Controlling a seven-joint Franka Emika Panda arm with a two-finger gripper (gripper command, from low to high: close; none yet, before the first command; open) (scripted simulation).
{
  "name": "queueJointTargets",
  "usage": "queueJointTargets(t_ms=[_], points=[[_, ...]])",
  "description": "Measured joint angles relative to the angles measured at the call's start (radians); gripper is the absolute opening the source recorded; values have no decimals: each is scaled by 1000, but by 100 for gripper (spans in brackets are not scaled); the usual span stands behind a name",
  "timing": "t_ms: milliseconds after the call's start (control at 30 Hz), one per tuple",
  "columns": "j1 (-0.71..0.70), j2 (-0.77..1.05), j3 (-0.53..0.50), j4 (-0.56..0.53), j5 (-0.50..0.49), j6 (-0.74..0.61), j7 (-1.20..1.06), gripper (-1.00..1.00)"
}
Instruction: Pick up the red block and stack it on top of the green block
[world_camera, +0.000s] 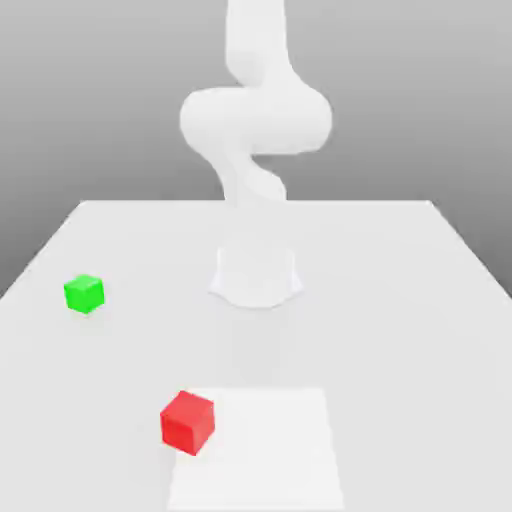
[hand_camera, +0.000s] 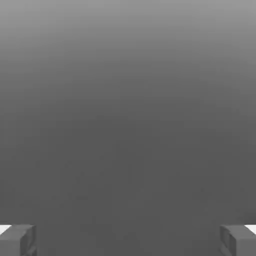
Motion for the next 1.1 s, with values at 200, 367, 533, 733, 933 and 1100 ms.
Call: queueJointTargets(t_ms=[200,367,533,733,933,1100], points=[[61,164,-100,-83,-22,92,-247,0],[105,296,-181,-150,-26,167,-456,0],[143,430,-258,-217,-18,241,-675,0],[171,595,-329,-297,16,331,-954,0],[152,764,-348,-375,67,422,-1241,0],[78,941,-236,-360,240,553,-1406,0]])
